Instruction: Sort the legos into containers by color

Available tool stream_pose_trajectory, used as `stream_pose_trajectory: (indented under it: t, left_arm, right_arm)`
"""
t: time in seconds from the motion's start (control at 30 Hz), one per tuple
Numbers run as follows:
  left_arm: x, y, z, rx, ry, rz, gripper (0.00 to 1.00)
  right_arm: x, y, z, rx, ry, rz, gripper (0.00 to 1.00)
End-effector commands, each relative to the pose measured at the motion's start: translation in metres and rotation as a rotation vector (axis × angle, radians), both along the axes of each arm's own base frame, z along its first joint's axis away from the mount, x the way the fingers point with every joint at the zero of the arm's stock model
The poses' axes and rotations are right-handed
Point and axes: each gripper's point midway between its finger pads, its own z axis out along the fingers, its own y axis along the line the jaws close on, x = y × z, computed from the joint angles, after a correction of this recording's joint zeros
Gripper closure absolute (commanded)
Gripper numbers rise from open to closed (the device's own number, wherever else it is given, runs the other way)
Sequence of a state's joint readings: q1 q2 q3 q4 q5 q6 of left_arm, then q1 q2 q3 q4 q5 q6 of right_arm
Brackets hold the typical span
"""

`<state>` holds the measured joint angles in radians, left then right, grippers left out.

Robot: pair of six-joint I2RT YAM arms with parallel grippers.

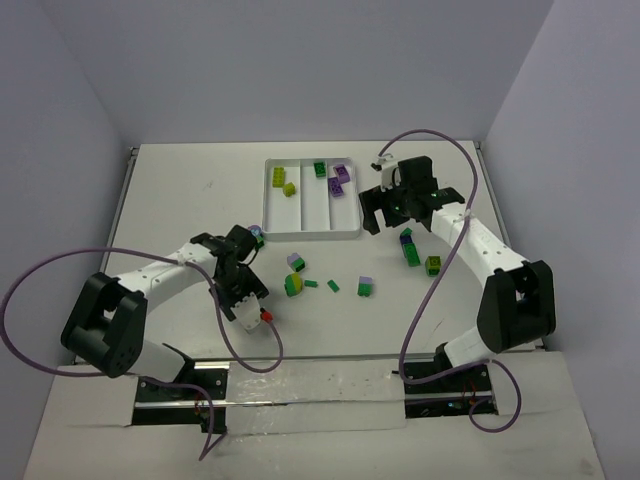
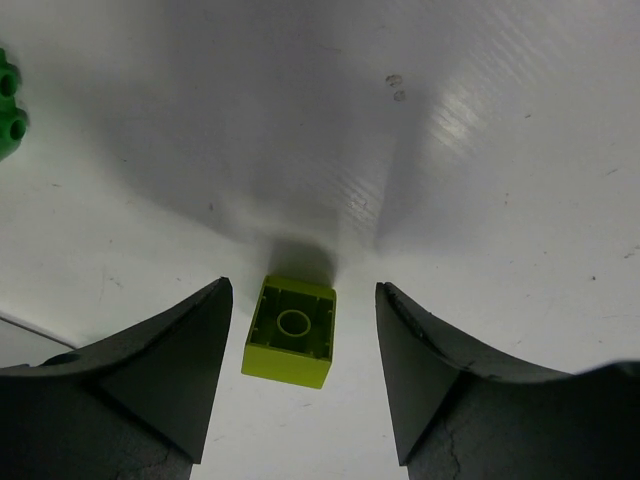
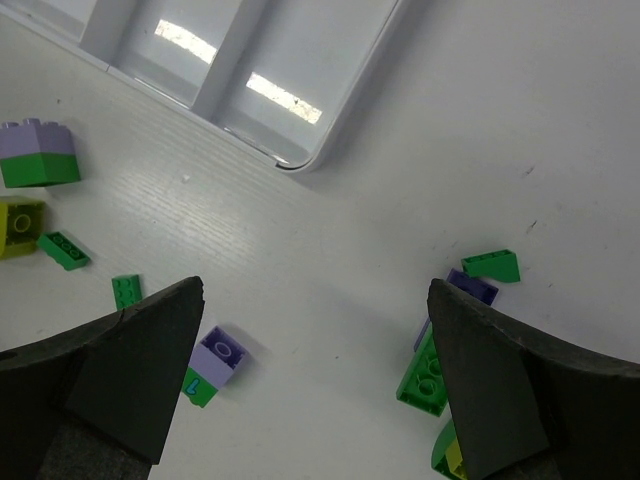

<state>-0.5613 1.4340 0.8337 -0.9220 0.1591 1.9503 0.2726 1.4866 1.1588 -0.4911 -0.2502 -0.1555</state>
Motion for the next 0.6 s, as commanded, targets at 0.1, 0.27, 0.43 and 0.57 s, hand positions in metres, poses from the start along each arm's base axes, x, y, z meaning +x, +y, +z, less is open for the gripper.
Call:
stream_pose_trajectory:
  t: [0.1,0.27,0.43,0.57]
  left_arm:
    - [0.027,-0.002,0.001,0.021,-0.064,-0.043,0.32]
    - [0.036,0.002,-0.003,0.044,-0.081,-0.04,0.34]
    - [0.041,0.002,-0.003,0.042,-0.084,-0.031,0.47]
    - [0.043,-0.001,-0.001,0.027,-0.087,-0.031,0.59]
  right_arm:
    - [0.012,0.003,0.01,-0.01,-0.033,0.01,0.0]
    - [0.013,0.002,0.008,-0.012,-0.028,0.008,0.0]
    - [0.013,0.003,0.007,-0.013,-0.025,0.009,0.0]
    - [0.013,0.004,0.006,-0.012,-0.025,0.011,0.0]
